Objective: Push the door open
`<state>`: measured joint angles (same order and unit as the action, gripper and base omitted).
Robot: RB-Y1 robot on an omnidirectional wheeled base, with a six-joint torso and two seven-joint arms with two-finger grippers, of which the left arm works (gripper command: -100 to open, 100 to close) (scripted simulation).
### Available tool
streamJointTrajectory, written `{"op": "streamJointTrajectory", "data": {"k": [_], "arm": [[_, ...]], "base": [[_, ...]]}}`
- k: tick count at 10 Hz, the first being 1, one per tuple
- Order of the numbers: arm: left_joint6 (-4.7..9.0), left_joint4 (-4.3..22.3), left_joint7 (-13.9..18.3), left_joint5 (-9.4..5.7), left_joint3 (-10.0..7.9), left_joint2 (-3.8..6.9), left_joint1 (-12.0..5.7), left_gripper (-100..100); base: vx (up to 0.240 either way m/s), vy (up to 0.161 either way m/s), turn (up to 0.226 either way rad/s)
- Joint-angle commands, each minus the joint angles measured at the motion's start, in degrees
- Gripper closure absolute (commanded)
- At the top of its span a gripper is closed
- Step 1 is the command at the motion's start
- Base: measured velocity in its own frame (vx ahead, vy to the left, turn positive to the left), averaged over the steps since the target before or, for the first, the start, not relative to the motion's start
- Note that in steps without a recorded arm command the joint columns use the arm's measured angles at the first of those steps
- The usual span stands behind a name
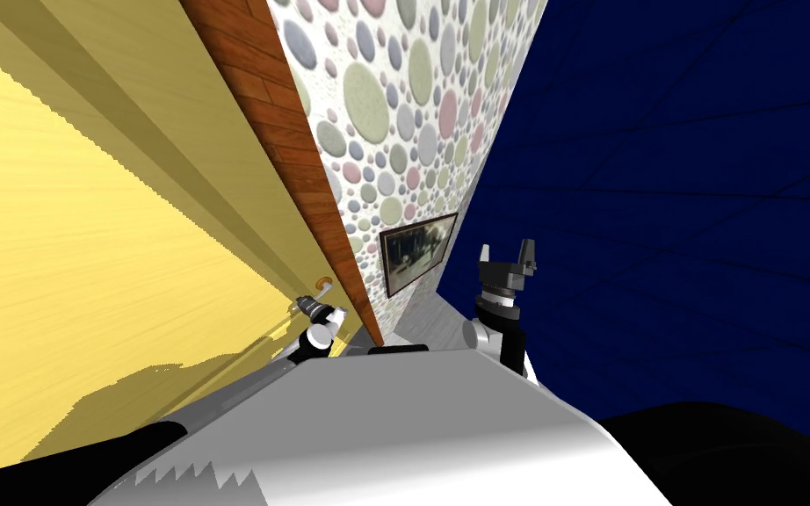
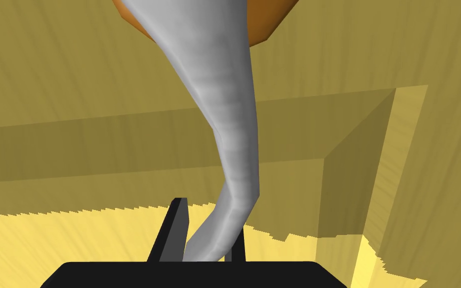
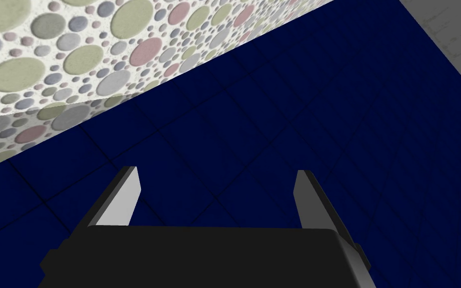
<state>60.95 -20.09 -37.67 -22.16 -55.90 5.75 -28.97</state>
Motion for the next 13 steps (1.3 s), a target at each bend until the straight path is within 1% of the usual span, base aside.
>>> {"op": "streamJointTrajectory", "data": {"k": [1,2,3,4,5,7,8,13], "arm": [[-0.12,-2.9,-0.9,-0.65,-0.59,-0.84,0.66,100],[-0.12,-3.1,-0.9,-0.65,-0.59,-0.84,0.66,100],[0.2,-4.1,-1.2,-1.02,-0.91,-0.75,0.67,100],[0.54,-4.3,-1.4,-1.4,-1.24,-0.66,0.67,100],[0.54,-2.5,-1.4,-1.4,-1.24,-0.66,0.67,100],[0.54,-2.9,-1.4,-1.4,-1.24,-0.66,0.67,100],[0.54,-4.3,-1.4,-1.4,-1.24,-0.66,0.67,100],[0.54,-4.3,-1.4,-1.4,-1.24,-0.66,0.67,100]], "base": [[-0.039,0.061,-0.173],[-0.008,0.013,-0.037],[-0.007,0.011,-0.032],[-0.019,0.029,-0.082],[-0.013,0.02,-0.058],[-0.004,0.006,-0.018],[0.003,-0.005,0.014],[0.001,-0.001,0.004]]}}
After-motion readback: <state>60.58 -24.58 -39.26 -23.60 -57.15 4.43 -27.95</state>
